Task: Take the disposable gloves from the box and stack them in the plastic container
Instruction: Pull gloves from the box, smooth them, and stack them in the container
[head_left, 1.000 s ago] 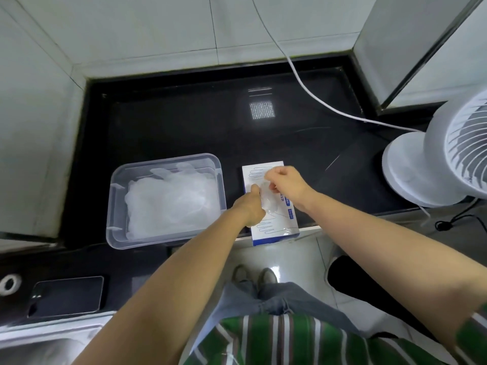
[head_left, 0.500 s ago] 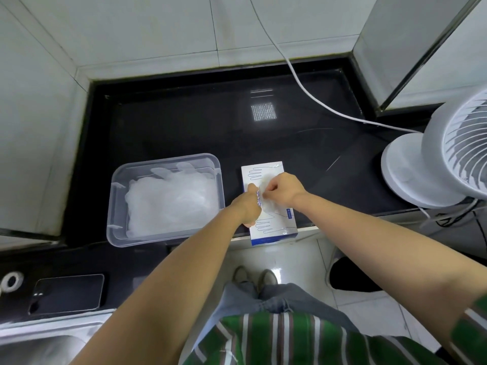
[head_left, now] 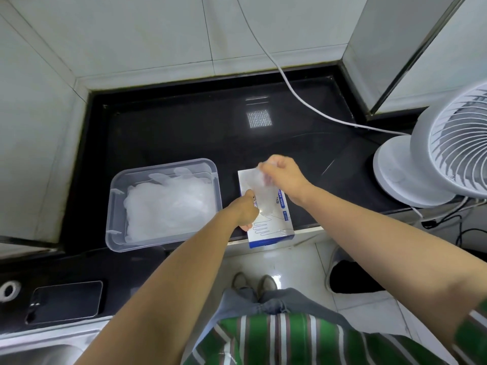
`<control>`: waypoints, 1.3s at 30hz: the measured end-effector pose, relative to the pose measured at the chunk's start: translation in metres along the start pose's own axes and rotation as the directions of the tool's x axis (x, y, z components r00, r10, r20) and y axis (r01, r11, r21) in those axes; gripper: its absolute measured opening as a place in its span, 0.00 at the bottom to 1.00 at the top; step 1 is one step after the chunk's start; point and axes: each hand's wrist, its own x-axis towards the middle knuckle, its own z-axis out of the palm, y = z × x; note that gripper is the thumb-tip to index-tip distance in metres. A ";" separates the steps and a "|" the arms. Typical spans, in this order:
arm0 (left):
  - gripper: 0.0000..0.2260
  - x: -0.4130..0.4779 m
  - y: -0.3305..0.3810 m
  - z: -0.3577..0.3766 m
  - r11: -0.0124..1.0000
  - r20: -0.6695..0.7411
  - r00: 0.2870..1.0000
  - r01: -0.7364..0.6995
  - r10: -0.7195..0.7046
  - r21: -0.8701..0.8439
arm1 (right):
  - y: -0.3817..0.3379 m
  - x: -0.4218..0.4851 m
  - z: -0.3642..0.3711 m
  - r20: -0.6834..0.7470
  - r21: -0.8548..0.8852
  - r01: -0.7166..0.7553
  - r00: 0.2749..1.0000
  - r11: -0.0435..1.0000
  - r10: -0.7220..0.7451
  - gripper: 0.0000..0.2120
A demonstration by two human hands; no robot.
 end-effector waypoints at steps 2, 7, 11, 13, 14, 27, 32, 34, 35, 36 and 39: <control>0.18 0.000 0.000 0.001 1.000 -0.004 1.000 -0.002 0.001 -0.021 | -0.015 0.000 0.000 -0.087 0.180 0.072 0.995 0.981 -0.057 0.11; 0.16 -0.004 0.007 -0.013 0.843 -0.307 0.947 -0.093 -0.088 -0.530 | -0.017 -0.003 -0.001 -0.125 0.171 0.164 0.982 0.971 -0.144 0.06; 0.26 -0.024 0.019 -0.035 0.483 -0.388 0.917 -0.300 -0.092 -0.823 | -0.006 -0.009 0.003 -0.128 0.126 0.164 0.981 0.978 -0.148 0.11; 0.32 -0.029 0.020 -0.042 0.462 -0.378 0.926 -0.329 -0.015 -0.824 | -0.006 -0.012 0.008 -0.113 0.110 0.155 0.983 0.982 -0.143 0.13; 0.29 -0.031 0.019 -0.043 0.511 -0.396 0.918 -0.352 0.024 -0.784 | -0.007 -0.014 0.011 -0.101 0.109 0.158 0.984 0.981 -0.148 0.13; 0.10 -0.054 -0.010 -0.070 0.633 -0.631 0.765 -0.553 0.129 -0.541 | -0.025 -0.016 0.021 0.069 0.380 -0.013 0.998 0.925 -0.015 0.23; 0.10 -0.066 -0.036 -0.087 0.676 -0.594 0.798 -0.494 0.104 -0.546 | -0.037 -0.008 0.034 0.305 0.304 0.035 0.943 0.952 -0.132 0.32; 0.09 -0.070 -0.050 -0.094 0.708 -0.582 0.808 -0.465 0.093 -0.532 | -0.043 -0.007 0.044 0.317 0.280 0.083 0.932 0.957 -0.174 0.25; 0.09 -0.072 -0.055 -0.098 0.708 -0.578 0.810 -0.466 0.099 -0.531 | -0.046 -0.007 0.049 0.288 0.282 0.089 0.942 0.955 -0.173 0.18; 0.09 -0.074 -0.061 -0.101 0.712 -0.590 0.802 -0.469 0.096 -0.522 | -0.048 -0.006 0.055 0.251 0.286 0.091 0.954 0.954 -0.166 0.12; 0.06 -0.078 -0.082 -0.110 0.690 -0.621 0.783 -0.438 -0.021 -0.576 | -0.050 -0.004 0.076 0.121 0.260 0.106 0.983 0.960 -0.141 0.05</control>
